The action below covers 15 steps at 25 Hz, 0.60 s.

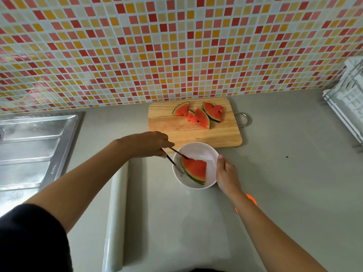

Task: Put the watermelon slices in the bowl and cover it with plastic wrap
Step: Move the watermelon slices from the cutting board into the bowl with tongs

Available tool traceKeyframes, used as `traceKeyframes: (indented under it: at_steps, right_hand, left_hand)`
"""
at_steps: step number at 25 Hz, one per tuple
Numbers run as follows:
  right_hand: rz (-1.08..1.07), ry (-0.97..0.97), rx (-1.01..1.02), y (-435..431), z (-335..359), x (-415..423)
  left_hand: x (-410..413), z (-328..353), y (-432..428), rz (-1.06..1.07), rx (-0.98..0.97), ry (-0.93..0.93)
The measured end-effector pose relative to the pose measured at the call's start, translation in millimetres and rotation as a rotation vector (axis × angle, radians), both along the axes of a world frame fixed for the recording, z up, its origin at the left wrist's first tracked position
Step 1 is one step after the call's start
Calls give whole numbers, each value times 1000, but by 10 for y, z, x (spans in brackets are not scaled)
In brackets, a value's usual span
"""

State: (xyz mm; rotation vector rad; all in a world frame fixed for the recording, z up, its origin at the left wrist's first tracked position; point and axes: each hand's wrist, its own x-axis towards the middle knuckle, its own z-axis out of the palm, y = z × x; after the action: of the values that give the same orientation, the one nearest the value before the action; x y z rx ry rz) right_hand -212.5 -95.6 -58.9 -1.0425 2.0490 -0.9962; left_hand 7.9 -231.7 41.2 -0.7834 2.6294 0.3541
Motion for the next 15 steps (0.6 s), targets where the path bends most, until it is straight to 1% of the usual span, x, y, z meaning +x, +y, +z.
traceKeyframes:
  at_steps: [2,3,5,7,9,10,11,12,13,14,15]
  right_hand:
    - [-4,-17,12,-2,-1,-1]
    - [-3,-20,21,-5,-1,-1]
    - [4,-29,24,-8,-2,-4]
    - [3,-40,14,-9,-6,-1]
    - [3,-35,10,-6,-17,-3]
    - [3,-32,8,-9,-24,-4]
    - [2,-29,5,-8,-32,-6]
    - [0,-27,2,-6,-36,-4]
    - [-8,-28,-3,-7,-43,-2]
    - [-18,-33,-7,-4,-51,-3]
    - [-25,-38,-8,-1,-60,-4]
  left_hand:
    - [49,99,-19,11,-40,-16]
    - [105,163,-44,48,-35,24]
    - [238,267,-130,165,-25,196]
    - [300,259,-233,282,-79,377]
    - [222,118,-297,412,-113,471]
    - [140,8,-317,522,-91,492]
    - [44,-104,-323,681,-3,513]
    - [-45,-209,-325,878,179,547]
    - [-128,-294,-327,1061,425,596]
    - [-193,-367,-326,1190,629,634]
    - [-244,-432,-325,1248,740,649]
